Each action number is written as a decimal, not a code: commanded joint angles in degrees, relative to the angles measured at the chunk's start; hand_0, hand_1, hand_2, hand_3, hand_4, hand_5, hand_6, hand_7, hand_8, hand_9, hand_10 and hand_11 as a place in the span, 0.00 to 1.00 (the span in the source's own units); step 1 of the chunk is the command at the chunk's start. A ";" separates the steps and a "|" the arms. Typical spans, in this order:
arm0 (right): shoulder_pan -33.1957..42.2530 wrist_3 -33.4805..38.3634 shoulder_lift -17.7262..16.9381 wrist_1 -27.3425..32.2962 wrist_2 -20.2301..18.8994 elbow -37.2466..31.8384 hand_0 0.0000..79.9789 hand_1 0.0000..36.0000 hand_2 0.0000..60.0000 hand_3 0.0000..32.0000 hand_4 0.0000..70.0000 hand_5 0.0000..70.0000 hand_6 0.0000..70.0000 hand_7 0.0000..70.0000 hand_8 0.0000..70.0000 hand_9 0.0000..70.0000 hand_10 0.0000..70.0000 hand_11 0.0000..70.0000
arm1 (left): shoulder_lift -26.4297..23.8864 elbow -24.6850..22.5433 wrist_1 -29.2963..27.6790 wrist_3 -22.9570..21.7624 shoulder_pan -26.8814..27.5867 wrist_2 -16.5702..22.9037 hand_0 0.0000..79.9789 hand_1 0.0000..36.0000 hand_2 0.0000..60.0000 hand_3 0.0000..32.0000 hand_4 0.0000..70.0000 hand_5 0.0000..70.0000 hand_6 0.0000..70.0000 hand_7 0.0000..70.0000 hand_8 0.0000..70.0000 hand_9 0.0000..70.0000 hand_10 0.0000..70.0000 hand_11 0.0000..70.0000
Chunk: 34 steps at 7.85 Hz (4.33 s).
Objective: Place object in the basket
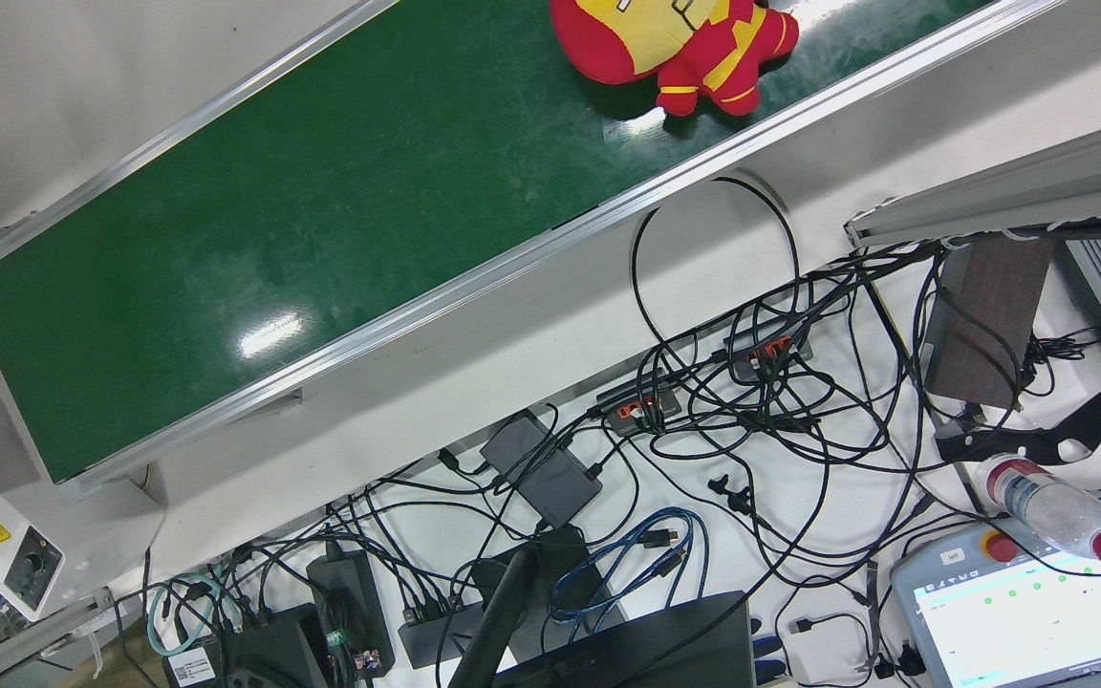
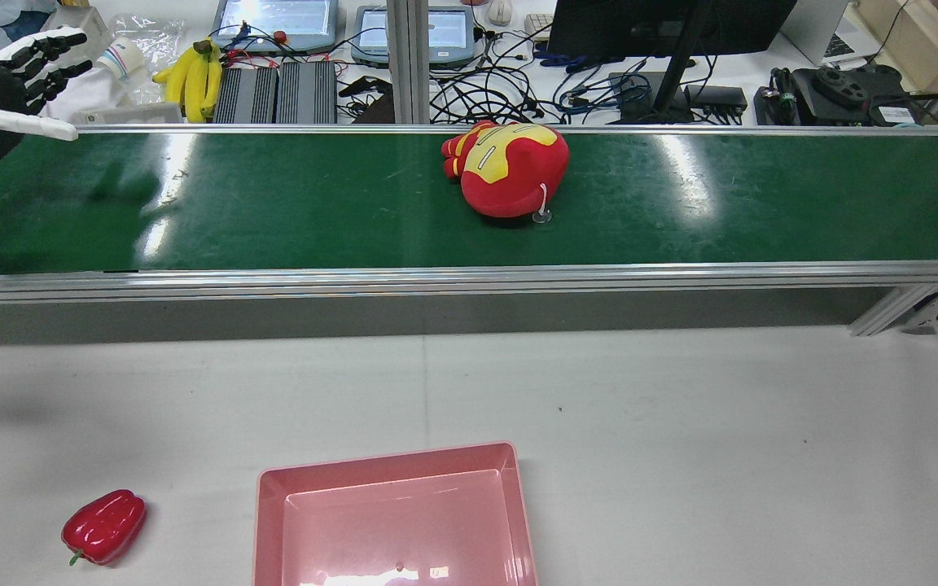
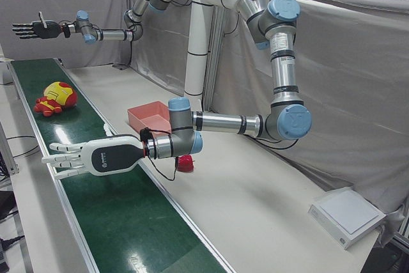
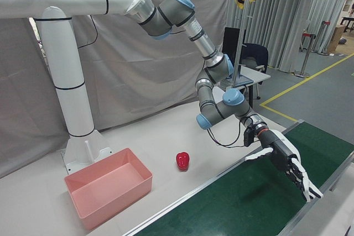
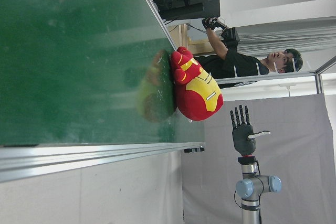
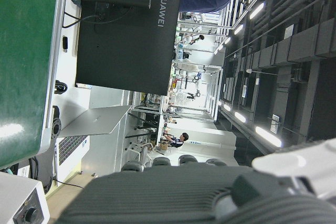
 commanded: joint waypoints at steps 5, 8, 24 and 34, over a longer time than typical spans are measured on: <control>0.03 0.00 0.00 0.00 0.00 0.00 0.00 0.00 0.00 0.00 0.00 0.00 0.00 0.00 0.00 0.00 0.00 0.00 | -0.01 -0.15 0.00 -0.06 0.18 0.02 0.77 0.51 0.00 0.00 0.12 0.28 0.04 0.03 0.12 0.20 0.00 0.00; 0.03 0.00 0.00 0.00 0.00 0.00 0.00 0.00 0.00 0.00 0.00 0.00 0.00 0.00 0.00 0.00 0.00 0.00 | 0.08 -0.23 0.00 -0.06 0.18 0.02 0.78 0.52 0.00 0.00 0.13 0.29 0.04 0.03 0.12 0.20 0.00 0.00; 0.03 0.00 0.00 0.00 0.00 0.00 0.00 0.00 0.00 0.00 0.00 0.00 0.00 0.00 0.00 0.00 0.00 0.00 | 0.61 -0.50 -0.53 -0.15 -0.25 0.11 0.75 0.51 0.00 0.00 0.11 0.28 0.04 0.03 0.12 0.19 0.00 0.00; 0.03 0.00 0.00 0.00 0.00 0.00 0.00 0.00 0.00 0.00 0.00 0.00 0.00 0.00 0.00 0.00 0.00 0.00 | 0.61 -0.50 -0.61 -0.15 -0.08 0.20 0.75 0.51 0.00 0.00 0.11 0.27 0.04 0.03 0.12 0.20 0.00 0.00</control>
